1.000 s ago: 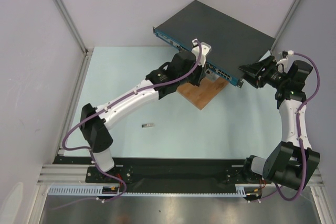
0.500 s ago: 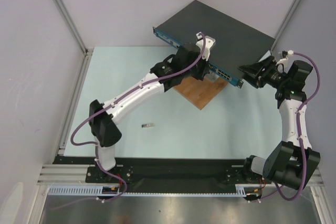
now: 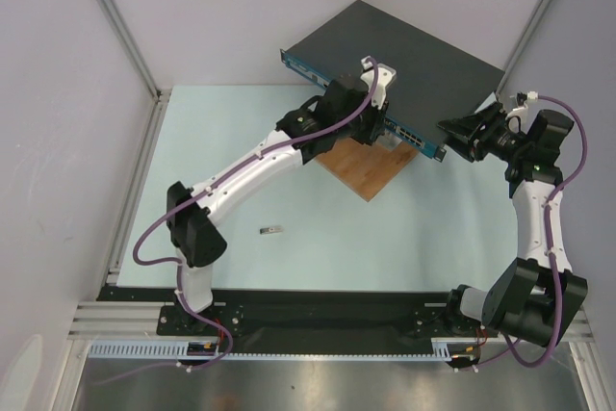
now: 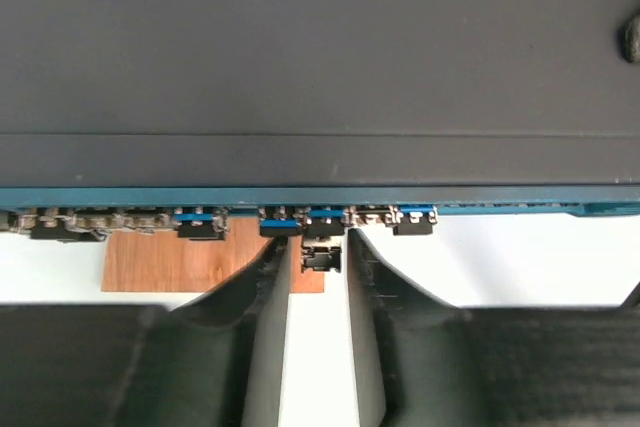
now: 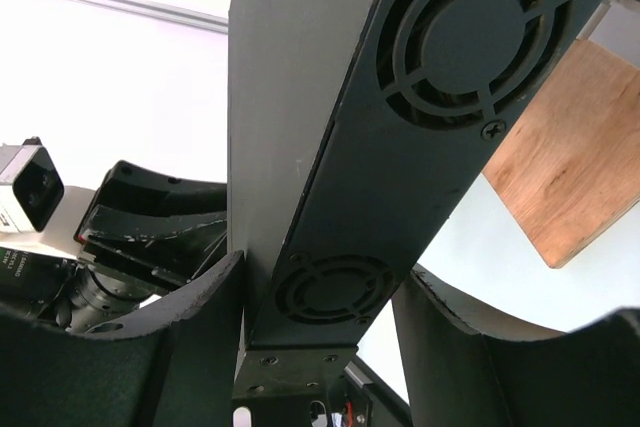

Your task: Insert the plug into the switch port

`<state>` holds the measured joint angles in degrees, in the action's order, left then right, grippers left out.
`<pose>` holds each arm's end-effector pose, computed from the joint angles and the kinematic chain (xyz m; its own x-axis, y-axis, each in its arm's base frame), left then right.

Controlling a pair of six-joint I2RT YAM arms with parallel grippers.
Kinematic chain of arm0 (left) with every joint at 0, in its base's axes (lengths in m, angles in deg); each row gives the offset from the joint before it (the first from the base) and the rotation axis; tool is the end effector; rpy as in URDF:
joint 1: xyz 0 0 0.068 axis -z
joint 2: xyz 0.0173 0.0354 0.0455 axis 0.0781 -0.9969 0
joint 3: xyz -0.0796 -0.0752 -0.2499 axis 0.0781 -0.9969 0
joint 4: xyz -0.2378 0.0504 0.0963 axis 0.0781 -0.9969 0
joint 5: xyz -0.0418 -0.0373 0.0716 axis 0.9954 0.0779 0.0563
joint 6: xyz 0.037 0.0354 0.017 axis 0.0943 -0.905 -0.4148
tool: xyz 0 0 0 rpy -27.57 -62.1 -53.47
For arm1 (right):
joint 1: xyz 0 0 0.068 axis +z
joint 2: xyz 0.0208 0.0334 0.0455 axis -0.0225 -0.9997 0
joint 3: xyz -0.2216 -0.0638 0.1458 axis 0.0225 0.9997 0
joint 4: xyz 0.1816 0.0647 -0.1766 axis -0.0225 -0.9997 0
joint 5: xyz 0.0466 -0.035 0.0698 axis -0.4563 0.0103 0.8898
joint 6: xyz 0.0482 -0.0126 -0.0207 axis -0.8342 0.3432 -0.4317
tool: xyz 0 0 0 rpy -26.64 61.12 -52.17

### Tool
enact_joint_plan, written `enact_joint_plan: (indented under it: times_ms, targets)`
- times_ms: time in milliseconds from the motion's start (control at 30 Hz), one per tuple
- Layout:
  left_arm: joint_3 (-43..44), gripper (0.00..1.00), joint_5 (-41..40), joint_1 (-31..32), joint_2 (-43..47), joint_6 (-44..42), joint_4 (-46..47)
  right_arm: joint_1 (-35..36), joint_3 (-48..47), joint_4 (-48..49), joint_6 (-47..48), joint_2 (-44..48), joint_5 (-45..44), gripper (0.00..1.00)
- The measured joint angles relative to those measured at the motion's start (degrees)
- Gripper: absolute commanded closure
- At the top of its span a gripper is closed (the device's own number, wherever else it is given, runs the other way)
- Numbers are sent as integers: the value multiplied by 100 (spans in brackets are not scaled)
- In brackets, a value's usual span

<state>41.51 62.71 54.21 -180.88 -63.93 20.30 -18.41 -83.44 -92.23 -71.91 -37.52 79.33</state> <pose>0.2905 -0.3401 0.3930 -0.3902 0.2254 -0.8927 0.6829 0.7211 -0.1164 0.2673 -0.0629 0.3396 -0.6594 0.6294 -0.4111 -0.1698 0.4079 0.8971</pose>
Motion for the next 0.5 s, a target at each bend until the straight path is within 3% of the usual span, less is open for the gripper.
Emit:
enact_joint_plan:
  times_ms: [100, 233, 367, 500]
  targets:
    - [-35, 52, 9, -26, 63, -109, 17, -13, -11, -11, 2, -28, 44, 100]
    - [-289, 50, 28, -55, 426, -271, 44, -20, -15, -9, 2, -37, 61, 100]
    - [-393, 63, 22, -74, 752, -339, -13, -22, -17, -9, 2, -42, 70, 100]
    - [-612, 68, 37, -74, 960, -413, -31, -24, -24, -9, 2, -50, 83, 100]
